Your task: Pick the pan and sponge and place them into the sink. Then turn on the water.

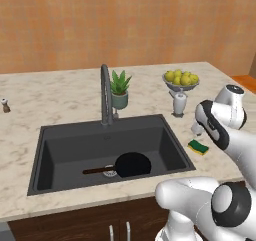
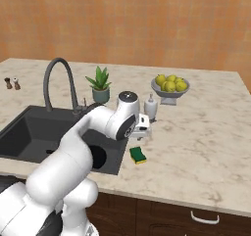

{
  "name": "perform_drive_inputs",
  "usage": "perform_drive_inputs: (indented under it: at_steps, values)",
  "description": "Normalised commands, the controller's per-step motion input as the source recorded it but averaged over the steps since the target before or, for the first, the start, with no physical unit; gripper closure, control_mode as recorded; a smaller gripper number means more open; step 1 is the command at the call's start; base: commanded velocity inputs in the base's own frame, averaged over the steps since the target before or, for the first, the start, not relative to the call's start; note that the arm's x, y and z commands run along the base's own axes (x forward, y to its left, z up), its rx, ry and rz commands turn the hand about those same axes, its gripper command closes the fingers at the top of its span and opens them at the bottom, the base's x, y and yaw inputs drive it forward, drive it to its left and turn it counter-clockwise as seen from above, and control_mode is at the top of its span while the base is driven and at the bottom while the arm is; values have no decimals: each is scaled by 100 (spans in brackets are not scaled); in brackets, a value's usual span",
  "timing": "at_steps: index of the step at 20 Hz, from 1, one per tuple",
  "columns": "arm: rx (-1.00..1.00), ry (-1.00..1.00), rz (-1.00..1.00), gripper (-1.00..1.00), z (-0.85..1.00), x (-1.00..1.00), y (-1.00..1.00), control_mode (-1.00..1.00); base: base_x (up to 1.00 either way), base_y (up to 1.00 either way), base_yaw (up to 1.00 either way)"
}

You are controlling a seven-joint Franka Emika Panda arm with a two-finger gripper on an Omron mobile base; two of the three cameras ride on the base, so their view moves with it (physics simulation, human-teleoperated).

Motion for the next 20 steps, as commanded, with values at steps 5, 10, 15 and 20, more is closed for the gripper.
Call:
perform_drive_inputs:
  at_steps: [5,10,15,20]
  values:
    - [0,0,0,-100,-30,15,-27,-100,0,0,0]
    - [0,0,0,-100,-23,16,-7,-100,0,0,0]
    - [0,0,0,-100,-21,19,-11,-100,0,0,0]
    - [0,0,0,-100,-13,28,-1,-100,0,0,0]
